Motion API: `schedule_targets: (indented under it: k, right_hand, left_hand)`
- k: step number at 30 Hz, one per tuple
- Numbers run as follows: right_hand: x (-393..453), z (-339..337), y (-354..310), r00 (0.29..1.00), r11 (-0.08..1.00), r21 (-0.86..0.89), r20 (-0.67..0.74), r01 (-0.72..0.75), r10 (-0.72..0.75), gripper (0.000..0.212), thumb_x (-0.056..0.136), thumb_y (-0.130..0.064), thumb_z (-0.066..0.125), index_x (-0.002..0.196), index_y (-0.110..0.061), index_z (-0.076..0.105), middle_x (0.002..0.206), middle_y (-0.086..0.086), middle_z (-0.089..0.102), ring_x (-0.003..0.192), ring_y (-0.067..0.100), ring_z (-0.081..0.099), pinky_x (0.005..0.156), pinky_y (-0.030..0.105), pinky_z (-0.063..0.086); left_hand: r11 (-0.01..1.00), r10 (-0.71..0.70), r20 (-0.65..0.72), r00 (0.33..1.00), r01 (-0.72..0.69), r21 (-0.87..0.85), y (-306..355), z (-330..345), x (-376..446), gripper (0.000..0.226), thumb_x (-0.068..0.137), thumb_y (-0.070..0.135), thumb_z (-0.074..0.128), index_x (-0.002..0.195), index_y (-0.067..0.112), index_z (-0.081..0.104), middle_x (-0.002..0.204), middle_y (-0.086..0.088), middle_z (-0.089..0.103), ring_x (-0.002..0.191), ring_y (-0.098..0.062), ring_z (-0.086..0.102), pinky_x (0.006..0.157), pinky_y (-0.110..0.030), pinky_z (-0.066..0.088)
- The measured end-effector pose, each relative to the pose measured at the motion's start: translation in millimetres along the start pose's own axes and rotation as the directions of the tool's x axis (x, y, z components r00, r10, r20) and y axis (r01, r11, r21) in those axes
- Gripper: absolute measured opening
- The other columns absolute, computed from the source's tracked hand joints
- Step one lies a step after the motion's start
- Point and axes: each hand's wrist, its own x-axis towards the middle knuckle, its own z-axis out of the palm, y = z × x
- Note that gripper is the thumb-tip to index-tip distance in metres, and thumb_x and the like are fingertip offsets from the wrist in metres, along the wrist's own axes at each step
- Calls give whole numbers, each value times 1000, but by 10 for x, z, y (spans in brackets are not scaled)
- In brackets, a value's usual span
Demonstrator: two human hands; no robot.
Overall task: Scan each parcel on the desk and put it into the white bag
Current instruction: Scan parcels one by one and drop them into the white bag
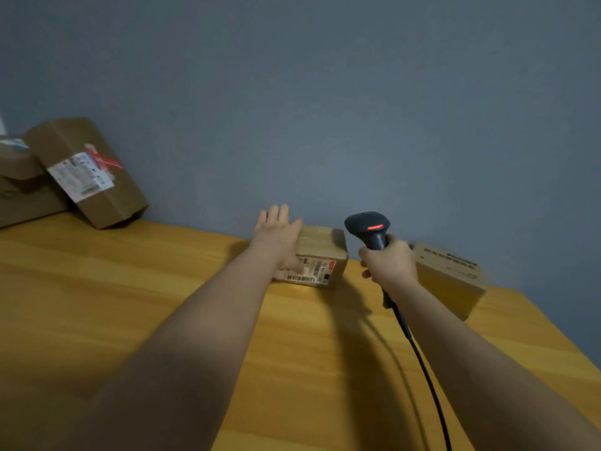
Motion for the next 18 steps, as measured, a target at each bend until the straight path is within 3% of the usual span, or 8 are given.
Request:
schedule_targets:
  k: [3, 9, 11, 13, 15, 18]
  right_hand:
    - [-182, -29, -70, 1000, 1000, -14, 12, -21, 21, 19, 90, -17, 63, 102, -21, 49, 84, 4, 66, 70, 18, 68, 73, 42, 60]
    - [-855, -276, -410, 994, 997, 79, 108, -9, 0, 18, 89, -14, 63, 105, -16, 54, 87, 7, 68, 69, 19, 69, 70, 37, 58]
    - [-1150, -435, -551, 986, 994, 110, 162, 17, -35, 19, 88, -13, 62, 105, -14, 54, 84, 8, 69, 66, 18, 68, 64, 33, 55]
    - [-1486, -609, -687, 973, 987, 157, 217, 39, -73, 21, 89, -12, 62, 109, -11, 54, 84, 9, 68, 64, 19, 67, 59, 30, 52]
    - [-1846, -814, -808, 949, 967, 251, 294, 42, -117, 24, 91, -11, 63, 112, -8, 54, 84, 10, 67, 63, 19, 64, 54, 26, 49]
    - [-2382, -1118, -938, 869, 947, 290, 424, 134, -253, 23, 91, -19, 66, 107, -7, 56, 81, 11, 67, 58, 16, 62, 51, 23, 47]
  left_hand:
    - [992, -42, 128, 991, 56, -111, -31, -81, -245, 86, 67, 65, 72, 129, 18, 38, 138, -11, 39, 130, -30, 33, 107, -41, 30]
    - [943, -204, 171, 964, 240, -230, -184, -405, -1338, 84, 64, 71, 70, 124, 17, 46, 125, -6, 52, 116, -27, 49, 90, -38, 41]
    - [822, -317, 217, 923, 382, -423, -288, -516, -1805, 91, 60, 76, 68, 124, 15, 47, 123, -6, 56, 111, -26, 55, 88, -36, 46]
    - [569, -383, 289, 878, 470, -675, -362, -644, -2292, 103, 55, 83, 64, 128, 13, 45, 124, -3, 60, 109, -26, 60, 92, -39, 49]
    - [344, -402, 326, 856, 471, -813, -359, -785, -2732, 111, 61, 90, 51, 137, 11, 39, 133, -4, 56, 115, -27, 58, 99, -40, 45]
    - [244, -431, 330, 840, 460, -854, -355, -961, -3314, 109, 71, 91, 29, 148, 14, 32, 147, -5, 44, 132, -29, 44, 106, -39, 34]
